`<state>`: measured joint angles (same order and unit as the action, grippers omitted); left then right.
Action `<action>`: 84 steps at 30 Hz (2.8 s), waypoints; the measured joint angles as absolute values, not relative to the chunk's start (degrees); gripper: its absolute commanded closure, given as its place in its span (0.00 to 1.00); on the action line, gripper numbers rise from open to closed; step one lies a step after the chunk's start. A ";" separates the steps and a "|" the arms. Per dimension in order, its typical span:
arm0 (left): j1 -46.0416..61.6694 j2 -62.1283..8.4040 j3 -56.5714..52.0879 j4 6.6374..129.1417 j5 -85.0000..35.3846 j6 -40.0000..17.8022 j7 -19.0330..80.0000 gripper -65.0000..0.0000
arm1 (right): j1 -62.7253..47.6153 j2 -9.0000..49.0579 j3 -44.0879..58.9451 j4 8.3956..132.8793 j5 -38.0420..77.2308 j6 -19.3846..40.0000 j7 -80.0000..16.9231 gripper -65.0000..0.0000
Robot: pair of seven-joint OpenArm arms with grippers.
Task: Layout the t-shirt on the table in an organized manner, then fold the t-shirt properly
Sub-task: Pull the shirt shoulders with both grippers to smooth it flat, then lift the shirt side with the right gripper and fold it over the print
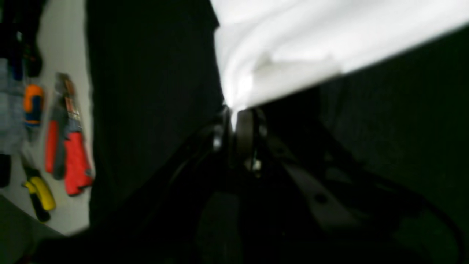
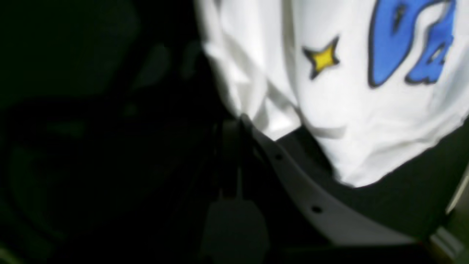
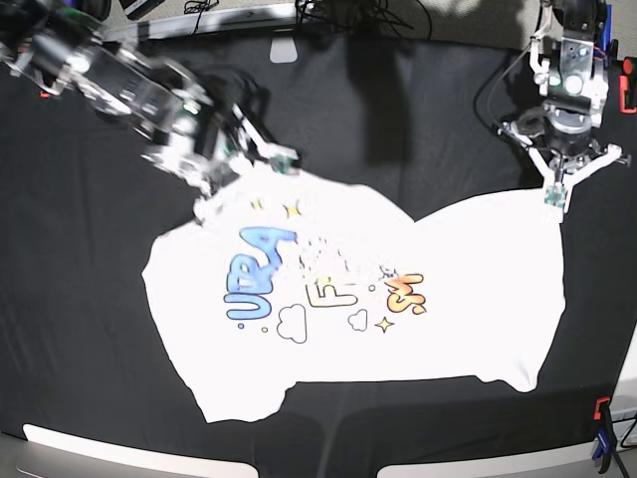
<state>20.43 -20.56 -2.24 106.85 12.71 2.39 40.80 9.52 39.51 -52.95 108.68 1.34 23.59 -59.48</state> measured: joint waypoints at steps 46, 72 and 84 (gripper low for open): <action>28.58 -20.64 -3.88 114.80 19.97 2.42 52.36 1.00 | -39.20 14.22 14.11 120.46 23.14 38.68 -51.51 1.00; 33.01 -22.68 -3.81 114.80 23.22 2.42 51.51 1.00 | -49.54 12.56 38.00 120.38 52.60 39.48 -63.94 1.00; 32.84 -24.97 -3.81 114.80 20.58 2.46 45.36 1.00 | -45.36 12.53 38.00 120.38 54.50 39.48 -62.48 1.00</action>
<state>32.84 -24.97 -3.81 114.80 20.58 2.46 45.36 -45.36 12.53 38.00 120.38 54.50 39.48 -62.48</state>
